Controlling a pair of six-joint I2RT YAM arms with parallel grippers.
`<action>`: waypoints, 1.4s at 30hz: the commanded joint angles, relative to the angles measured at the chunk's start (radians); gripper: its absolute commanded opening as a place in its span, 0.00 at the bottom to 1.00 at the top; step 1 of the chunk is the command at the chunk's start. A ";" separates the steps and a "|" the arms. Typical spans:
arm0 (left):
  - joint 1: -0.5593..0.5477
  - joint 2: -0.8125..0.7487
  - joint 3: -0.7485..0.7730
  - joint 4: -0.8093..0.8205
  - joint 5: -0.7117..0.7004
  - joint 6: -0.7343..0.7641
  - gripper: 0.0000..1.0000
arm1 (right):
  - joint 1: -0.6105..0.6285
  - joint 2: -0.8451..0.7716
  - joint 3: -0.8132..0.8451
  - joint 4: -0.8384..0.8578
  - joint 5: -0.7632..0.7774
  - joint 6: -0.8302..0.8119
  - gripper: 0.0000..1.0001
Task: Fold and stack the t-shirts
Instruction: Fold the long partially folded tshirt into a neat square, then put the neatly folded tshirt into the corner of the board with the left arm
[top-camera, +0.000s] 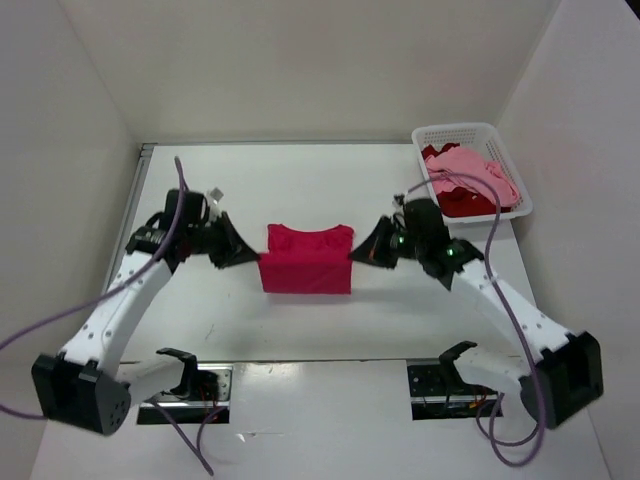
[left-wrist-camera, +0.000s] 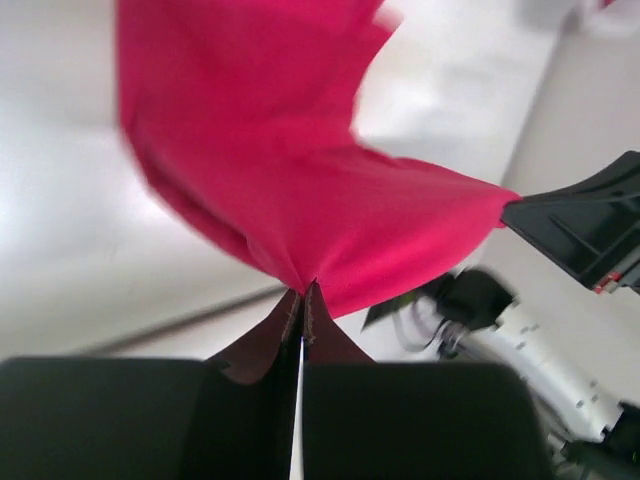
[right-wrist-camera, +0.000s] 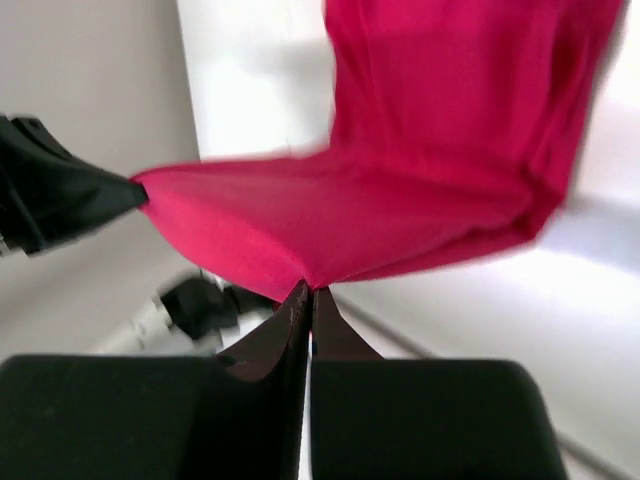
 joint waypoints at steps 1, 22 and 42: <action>0.029 0.206 0.143 0.159 -0.028 0.015 0.00 | -0.133 0.231 0.218 -0.013 -0.018 -0.187 0.00; 0.111 0.833 0.483 0.423 -0.161 -0.019 0.40 | -0.237 0.964 0.818 -0.025 0.057 -0.353 0.32; -0.027 0.798 0.081 0.566 -0.069 0.113 0.60 | -0.119 0.395 0.250 0.126 0.017 -0.258 0.41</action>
